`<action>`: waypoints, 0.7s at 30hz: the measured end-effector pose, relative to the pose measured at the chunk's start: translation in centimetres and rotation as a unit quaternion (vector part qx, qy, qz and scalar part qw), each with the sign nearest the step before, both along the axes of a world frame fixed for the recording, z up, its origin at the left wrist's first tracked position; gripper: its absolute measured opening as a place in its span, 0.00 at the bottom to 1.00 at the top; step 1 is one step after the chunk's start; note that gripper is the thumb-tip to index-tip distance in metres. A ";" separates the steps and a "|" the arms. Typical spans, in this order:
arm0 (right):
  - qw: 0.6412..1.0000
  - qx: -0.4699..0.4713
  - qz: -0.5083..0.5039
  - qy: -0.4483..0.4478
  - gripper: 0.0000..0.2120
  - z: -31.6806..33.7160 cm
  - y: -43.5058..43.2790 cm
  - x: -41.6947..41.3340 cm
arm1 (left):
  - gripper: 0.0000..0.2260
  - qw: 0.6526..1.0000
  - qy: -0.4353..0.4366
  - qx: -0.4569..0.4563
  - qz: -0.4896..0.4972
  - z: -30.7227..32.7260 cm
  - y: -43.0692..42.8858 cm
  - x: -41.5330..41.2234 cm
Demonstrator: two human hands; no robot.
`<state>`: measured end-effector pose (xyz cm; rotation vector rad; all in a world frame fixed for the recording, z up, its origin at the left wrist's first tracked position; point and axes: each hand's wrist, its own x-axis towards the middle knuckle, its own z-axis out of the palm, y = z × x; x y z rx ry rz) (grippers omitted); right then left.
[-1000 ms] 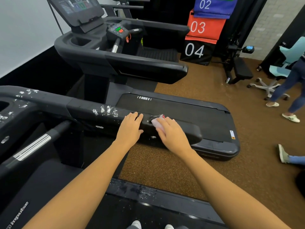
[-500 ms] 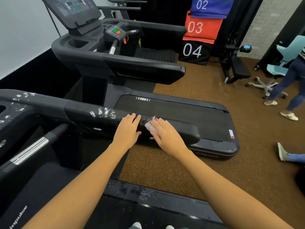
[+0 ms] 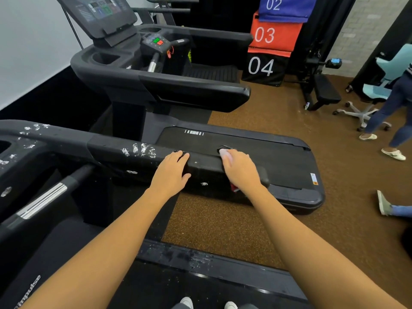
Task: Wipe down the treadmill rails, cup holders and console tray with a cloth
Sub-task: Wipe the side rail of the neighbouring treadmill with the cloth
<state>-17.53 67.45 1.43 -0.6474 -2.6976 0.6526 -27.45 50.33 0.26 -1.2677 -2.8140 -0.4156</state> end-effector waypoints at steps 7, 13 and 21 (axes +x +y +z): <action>0.999 0.026 -0.022 0.025 0.12 -0.9 2.3 3.7 | 0.28 1.000 -0.008 -0.006 -0.006 -0.1 -0.4 -0.4; 0.997 -0.043 -0.051 -0.039 0.16 1.0 2.4 2.3 | 0.27 0.999 -0.042 -0.016 0.005 0.7 -0.1 -0.6; 0.920 -0.384 0.023 0.076 0.18 2.5 -1.9 0.5 | 0.22 0.969 -0.167 0.182 -0.007 3.2 2.7 3.9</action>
